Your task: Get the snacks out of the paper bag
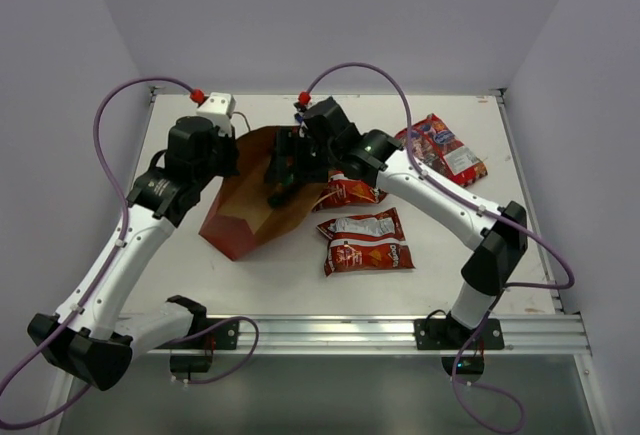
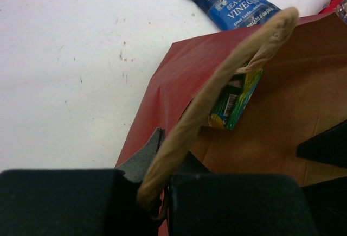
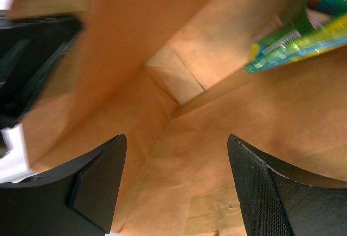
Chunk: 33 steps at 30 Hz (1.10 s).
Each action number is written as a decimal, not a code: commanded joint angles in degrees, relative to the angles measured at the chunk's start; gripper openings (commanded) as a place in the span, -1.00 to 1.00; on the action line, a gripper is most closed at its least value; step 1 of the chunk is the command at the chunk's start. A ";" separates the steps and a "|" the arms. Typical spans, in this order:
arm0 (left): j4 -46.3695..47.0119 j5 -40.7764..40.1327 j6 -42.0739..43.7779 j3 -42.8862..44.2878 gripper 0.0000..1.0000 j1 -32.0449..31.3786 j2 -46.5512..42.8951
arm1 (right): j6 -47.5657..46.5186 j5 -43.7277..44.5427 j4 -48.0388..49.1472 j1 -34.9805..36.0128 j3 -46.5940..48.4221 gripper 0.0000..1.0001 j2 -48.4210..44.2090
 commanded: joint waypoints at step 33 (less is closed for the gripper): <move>5.50 -8.49 -20.31 -4.04 -1.00 -8.39 -2.21 | 18.93 23.04 10.36 0.64 -8.26 0.58 3.80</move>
